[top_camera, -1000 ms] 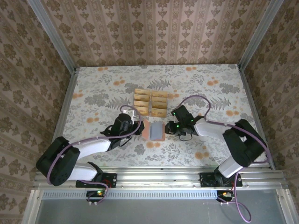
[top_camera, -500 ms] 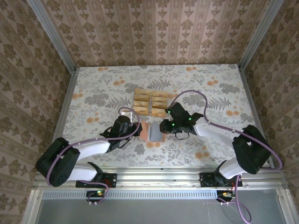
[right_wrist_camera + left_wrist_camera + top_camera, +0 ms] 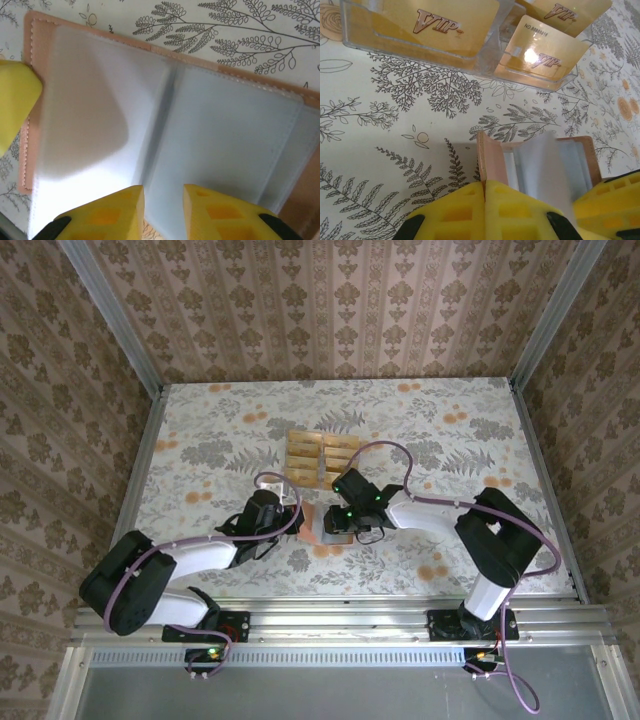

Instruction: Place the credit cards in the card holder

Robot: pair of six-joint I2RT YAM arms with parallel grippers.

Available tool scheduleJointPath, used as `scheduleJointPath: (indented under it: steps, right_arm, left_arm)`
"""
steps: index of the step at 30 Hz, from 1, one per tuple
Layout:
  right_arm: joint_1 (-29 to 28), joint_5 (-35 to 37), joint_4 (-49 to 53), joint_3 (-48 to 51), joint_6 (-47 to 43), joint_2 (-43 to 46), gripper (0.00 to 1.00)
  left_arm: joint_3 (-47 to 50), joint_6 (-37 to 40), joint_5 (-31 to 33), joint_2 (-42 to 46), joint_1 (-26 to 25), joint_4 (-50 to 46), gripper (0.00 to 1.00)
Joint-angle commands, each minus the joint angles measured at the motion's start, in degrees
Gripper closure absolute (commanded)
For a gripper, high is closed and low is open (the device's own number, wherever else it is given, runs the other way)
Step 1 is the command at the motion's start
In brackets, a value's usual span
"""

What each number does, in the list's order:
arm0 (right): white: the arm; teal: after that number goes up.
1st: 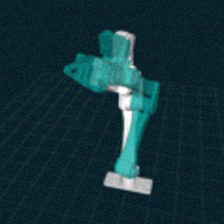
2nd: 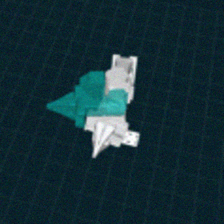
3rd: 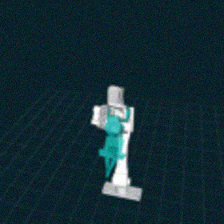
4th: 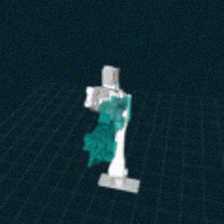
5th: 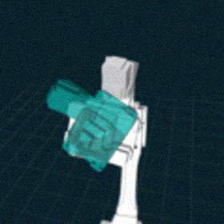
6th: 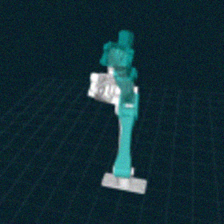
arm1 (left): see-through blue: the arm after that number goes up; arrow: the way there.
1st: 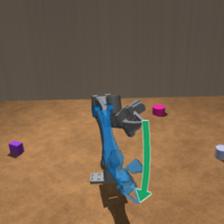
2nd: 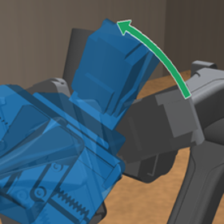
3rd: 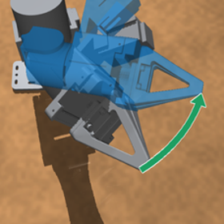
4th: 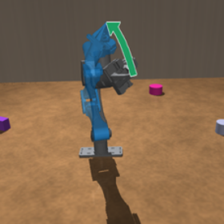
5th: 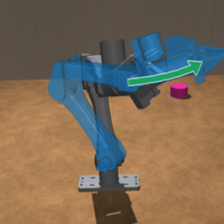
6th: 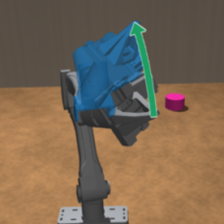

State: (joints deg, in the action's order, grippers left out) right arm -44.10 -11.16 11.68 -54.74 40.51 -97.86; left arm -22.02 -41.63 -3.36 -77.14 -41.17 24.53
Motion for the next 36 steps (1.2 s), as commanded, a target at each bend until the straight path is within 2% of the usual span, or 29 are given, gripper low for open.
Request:
scheduleJointPath:
  steps: [1,9,21,36]
  right_arm:
    - [-0.2,-0.2,-1.9,0.9,1.0,-1.6,0.74]
    - [0.1,0.3,-2.3,1.7,1.6,-4.7,0.82]
    - [-1.0,0.3,0.1,-2.0,0.8,0.1,0.89]
    - [-3.3,-0.8,-0.7,-8.1,1.5,-8.5,0.93]
  left_arm:
    - [1.3,0.0,0.5,-1.3,0.2,1.4,1.00]
    - [1.5,0.2,-0.2,-3.1,0.9,2.7,1.00]
    - [1.7,-0.3,-0.6,-3.5,0.9,3.8,1.00]
    - [2.9,-0.8,-0.6,-4.2,1.0,5.5,1.00]
